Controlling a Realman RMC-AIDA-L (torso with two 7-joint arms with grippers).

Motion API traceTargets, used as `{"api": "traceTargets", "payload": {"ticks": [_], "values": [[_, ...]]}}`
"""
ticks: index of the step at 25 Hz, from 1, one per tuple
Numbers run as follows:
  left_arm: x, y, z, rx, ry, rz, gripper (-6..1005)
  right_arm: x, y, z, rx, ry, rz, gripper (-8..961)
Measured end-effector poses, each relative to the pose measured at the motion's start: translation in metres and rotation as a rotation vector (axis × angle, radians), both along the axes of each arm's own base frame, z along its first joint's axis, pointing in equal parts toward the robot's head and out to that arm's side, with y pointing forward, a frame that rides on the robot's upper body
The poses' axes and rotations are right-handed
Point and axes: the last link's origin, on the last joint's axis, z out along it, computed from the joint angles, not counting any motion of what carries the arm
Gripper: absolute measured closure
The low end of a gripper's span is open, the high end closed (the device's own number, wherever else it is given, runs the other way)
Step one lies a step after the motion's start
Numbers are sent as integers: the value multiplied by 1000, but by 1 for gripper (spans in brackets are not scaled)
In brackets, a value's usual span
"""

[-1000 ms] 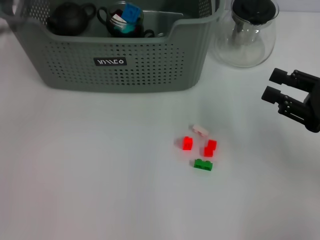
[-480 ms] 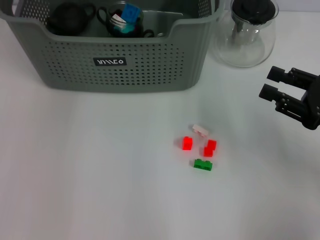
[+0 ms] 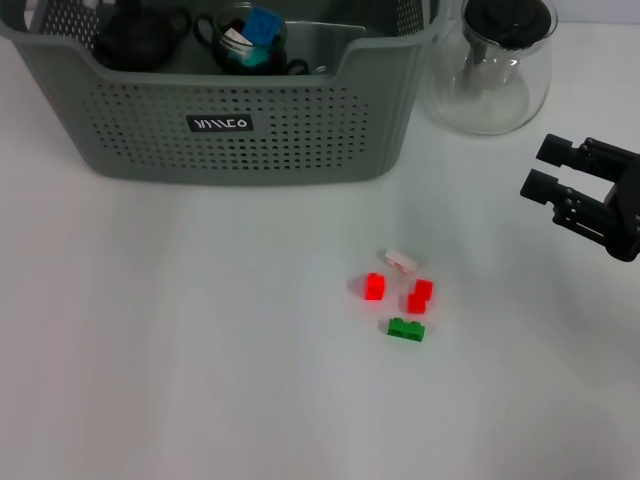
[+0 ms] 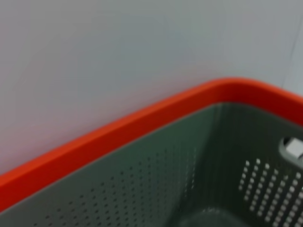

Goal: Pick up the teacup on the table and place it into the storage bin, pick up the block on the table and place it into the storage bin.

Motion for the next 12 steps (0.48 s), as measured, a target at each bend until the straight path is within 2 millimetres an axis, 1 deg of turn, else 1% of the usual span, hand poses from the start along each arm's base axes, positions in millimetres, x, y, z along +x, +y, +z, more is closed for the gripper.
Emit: {"api": "traceTargets", "payload": {"ticks": [2, 7, 8, 10, 12], "values": [[2, 0, 6, 2, -36, 8, 581, 0, 0, 0, 0, 0, 1, 405], [6, -11, 28, 7, -175, -12, 380, -1, 2, 0, -1, 0, 5, 405], [7, -15, 33, 8, -213, -18, 380, -2, 2, 0, -2, 1, 5, 404], [6, -26, 54, 34, -322, -48, 379, -2, 2, 0, -3, 1, 4, 404], [2, -47, 73, 37, -472, -129, 378, -2, 2, 0, -2, 1, 4, 404]]}}
